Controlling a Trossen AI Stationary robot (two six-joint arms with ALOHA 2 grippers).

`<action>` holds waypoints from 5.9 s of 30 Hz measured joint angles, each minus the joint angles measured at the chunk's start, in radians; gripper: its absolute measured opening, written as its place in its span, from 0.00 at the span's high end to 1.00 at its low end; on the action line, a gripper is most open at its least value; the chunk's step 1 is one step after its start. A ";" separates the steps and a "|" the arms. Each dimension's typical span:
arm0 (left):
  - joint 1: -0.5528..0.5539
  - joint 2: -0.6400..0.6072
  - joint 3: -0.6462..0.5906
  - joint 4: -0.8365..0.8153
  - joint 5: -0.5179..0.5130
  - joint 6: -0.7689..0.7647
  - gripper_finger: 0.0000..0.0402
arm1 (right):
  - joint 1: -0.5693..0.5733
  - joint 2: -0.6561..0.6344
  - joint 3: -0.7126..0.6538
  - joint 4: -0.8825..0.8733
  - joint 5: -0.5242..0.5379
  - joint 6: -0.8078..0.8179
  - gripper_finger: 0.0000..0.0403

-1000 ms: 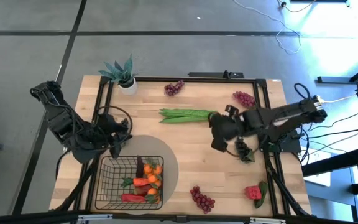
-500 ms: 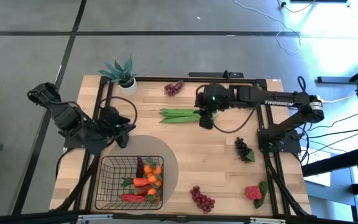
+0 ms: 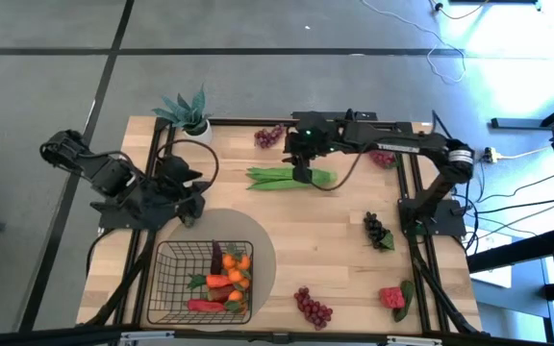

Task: Build produce basket
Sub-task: Put the lettuce into the wire basket

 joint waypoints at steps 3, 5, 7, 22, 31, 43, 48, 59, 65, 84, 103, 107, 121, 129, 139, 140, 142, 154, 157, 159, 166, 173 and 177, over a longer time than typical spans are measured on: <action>0.029 0.000 0.000 0.000 0.000 0.022 0.55 | -0.010 0.040 0.000 -0.002 -0.033 0.014 0.72; 0.047 0.000 0.000 0.000 0.000 0.023 0.55 | -0.013 0.062 0.000 -0.001 -0.056 -0.008 0.72; 0.064 0.000 0.000 0.000 0.000 0.023 0.55 | -0.016 0.086 0.000 -0.001 -0.059 -0.031 0.72; 0.165 0.000 0.000 0.000 0.000 0.022 0.55 | -0.075 0.160 0.000 0.021 -0.014 -0.087 0.72; 0.198 0.000 0.000 0.000 0.000 0.023 0.55 | -0.125 0.160 0.000 0.012 -0.196 -0.072 0.72; 0.206 0.000 0.000 0.000 0.000 0.022 0.55 | -0.126 0.220 -0.012 0.018 -0.223 -0.066 0.72; 0.206 0.000 0.000 0.000 0.000 0.022 0.55 | -0.126 0.253 -0.013 0.018 -0.223 -0.077 0.72; 0.206 0.000 0.000 0.000 0.001 0.022 0.55 | -0.132 0.284 -0.012 0.005 -0.281 -0.077 0.72; 0.206 0.000 0.000 0.000 0.034 0.023 0.55 | -0.129 0.305 -0.012 -0.007 -0.277 -0.062 0.72; 0.205 0.000 0.000 0.000 0.050 0.023 0.55 | -0.127 0.277 0.005 -0.021 -0.246 -0.005 0.99; 0.203 0.000 0.000 0.000 0.185 0.163 0.55 | -0.049 0.258 0.402 -0.151 -0.185 -0.006 1.00; 0.203 -0.005 0.000 0.000 0.184 0.165 0.55 | -0.029 0.257 0.482 -0.150 -0.186 0.019 1.00; 0.082 -0.042 0.000 0.000 0.188 0.462 0.55 | 0.030 0.256 0.569 -0.146 -0.067 0.069 1.00; 0.073 -0.038 0.000 -0.010 0.221 0.676 0.55 | 0.069 0.256 0.578 -0.143 0.013 0.043 1.00; 0.073 -0.039 0.000 -0.003 0.223 0.453 0.55 | 0.073 0.257 0.578 -0.139 0.050 0.038 1.00; 0.073 -0.039 0.000 -0.003 0.226 0.434 0.55 | 0.073 0.257 0.578 -0.139 0.050 0.038 1.00; 0.073 -0.039 0.000 -0.003 0.229 0.412 0.55 | 0.073 0.257 0.578 -0.139 0.050 0.038 1.00; 0.092 0.037 0.000 0.004 0.080 0.721 0.55 | 0.073 0.257 0.578 -0.129 0.048 0.019 1.00; 0.116 0.076 0.000 0.010 0.024 0.828 0.55 | 0.073 0.257 0.578 -0.130 0.047 0.018 1.00; 0.136 0.104 0.000 0.008 0.020 0.898 0.55 | 0.073 0.257 0.578 -0.130 0.046 0.018 1.00; 0.214 0.183 0.000 0.005 0.011 1.042 0.55 | 0.075 0.257 0.578 -0.130 0.005 0.016 1.00; 0.287 0.217 0.000 -0.002 0.017 1.071 0.55 | 0.086 0.257 0.578 -0.131 0.004 0.011 1.00; 0.316 0.216 0.000 0.003 0.019 1.061 0.55 | 0.094 0.257 0.578 -0.131 0.003 0.010 1.00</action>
